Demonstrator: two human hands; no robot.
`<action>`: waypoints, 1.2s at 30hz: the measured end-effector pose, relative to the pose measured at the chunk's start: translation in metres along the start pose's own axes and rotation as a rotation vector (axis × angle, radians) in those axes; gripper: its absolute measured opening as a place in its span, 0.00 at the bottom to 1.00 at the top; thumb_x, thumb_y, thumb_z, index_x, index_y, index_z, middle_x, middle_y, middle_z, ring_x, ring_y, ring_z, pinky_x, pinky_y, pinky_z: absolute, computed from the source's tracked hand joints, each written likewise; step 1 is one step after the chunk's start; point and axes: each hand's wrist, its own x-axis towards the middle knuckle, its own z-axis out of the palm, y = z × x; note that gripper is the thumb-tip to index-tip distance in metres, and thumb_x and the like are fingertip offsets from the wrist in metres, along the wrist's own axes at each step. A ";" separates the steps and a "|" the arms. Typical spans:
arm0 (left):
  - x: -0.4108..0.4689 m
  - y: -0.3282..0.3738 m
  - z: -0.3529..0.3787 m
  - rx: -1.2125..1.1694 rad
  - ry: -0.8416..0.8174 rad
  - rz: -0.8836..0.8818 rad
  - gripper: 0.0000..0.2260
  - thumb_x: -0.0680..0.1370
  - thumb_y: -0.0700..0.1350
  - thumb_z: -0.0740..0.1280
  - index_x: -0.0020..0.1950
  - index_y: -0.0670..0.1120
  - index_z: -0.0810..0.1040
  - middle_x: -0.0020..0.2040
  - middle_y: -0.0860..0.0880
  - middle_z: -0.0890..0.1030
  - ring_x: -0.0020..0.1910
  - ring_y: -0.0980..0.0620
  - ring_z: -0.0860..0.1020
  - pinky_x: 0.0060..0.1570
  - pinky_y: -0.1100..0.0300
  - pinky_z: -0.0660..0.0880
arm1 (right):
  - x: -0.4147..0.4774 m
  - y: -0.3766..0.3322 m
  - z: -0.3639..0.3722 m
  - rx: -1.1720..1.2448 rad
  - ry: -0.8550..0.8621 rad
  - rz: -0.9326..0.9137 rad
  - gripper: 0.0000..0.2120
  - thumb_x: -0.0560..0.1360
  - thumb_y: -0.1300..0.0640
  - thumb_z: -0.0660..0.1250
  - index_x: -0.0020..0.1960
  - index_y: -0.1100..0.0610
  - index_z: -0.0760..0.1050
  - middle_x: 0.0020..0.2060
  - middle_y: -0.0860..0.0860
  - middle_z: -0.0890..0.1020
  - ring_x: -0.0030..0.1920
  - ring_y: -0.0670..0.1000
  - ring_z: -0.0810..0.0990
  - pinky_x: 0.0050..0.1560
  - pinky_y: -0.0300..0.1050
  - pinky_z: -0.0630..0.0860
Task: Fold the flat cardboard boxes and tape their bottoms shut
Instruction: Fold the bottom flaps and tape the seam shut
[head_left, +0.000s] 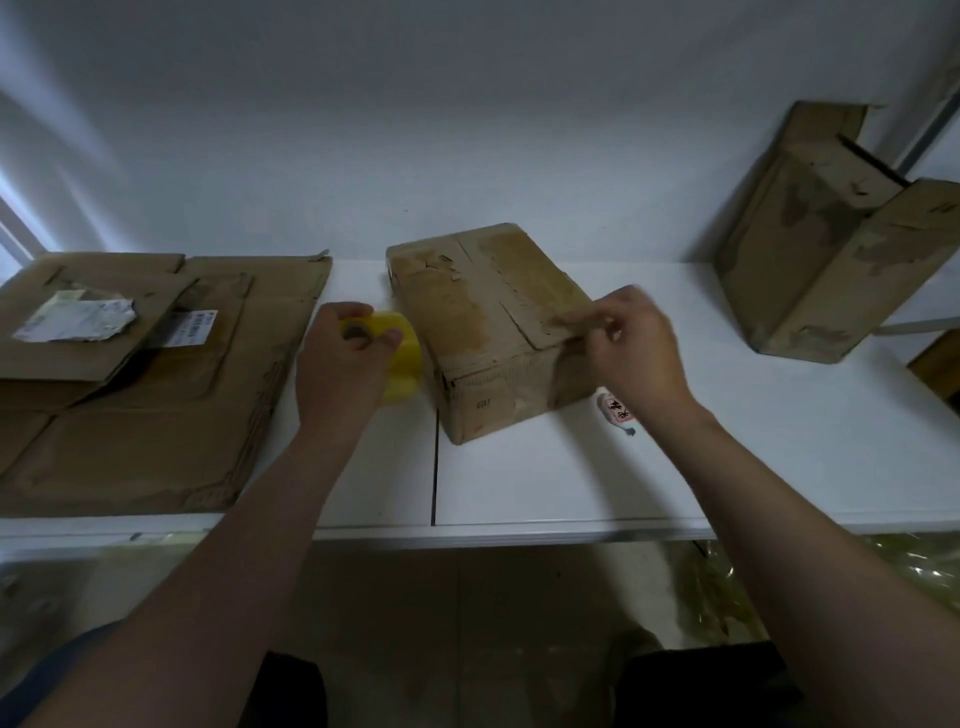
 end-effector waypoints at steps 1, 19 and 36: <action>-0.004 -0.001 -0.002 0.013 -0.015 -0.005 0.16 0.76 0.52 0.73 0.61 0.56 0.76 0.46 0.64 0.73 0.50 0.52 0.78 0.51 0.45 0.81 | 0.006 0.007 -0.002 -0.069 0.003 0.062 0.22 0.74 0.64 0.63 0.61 0.45 0.81 0.56 0.49 0.77 0.57 0.52 0.76 0.56 0.38 0.70; -0.009 -0.014 -0.046 0.027 -0.058 -0.096 0.11 0.80 0.48 0.69 0.61 0.57 0.73 0.59 0.52 0.73 0.49 0.50 0.72 0.35 0.59 0.67 | -0.032 -0.019 0.026 0.076 -0.317 0.125 0.25 0.78 0.61 0.64 0.73 0.44 0.73 0.68 0.50 0.73 0.66 0.51 0.74 0.60 0.36 0.68; -0.078 0.030 -0.115 -0.056 -0.144 0.033 0.11 0.74 0.51 0.76 0.54 0.58 0.81 0.56 0.54 0.78 0.51 0.54 0.79 0.42 0.56 0.79 | -0.100 -0.081 -0.018 -0.265 -0.249 -0.153 0.21 0.78 0.52 0.66 0.71 0.46 0.73 0.67 0.54 0.72 0.66 0.60 0.68 0.67 0.53 0.70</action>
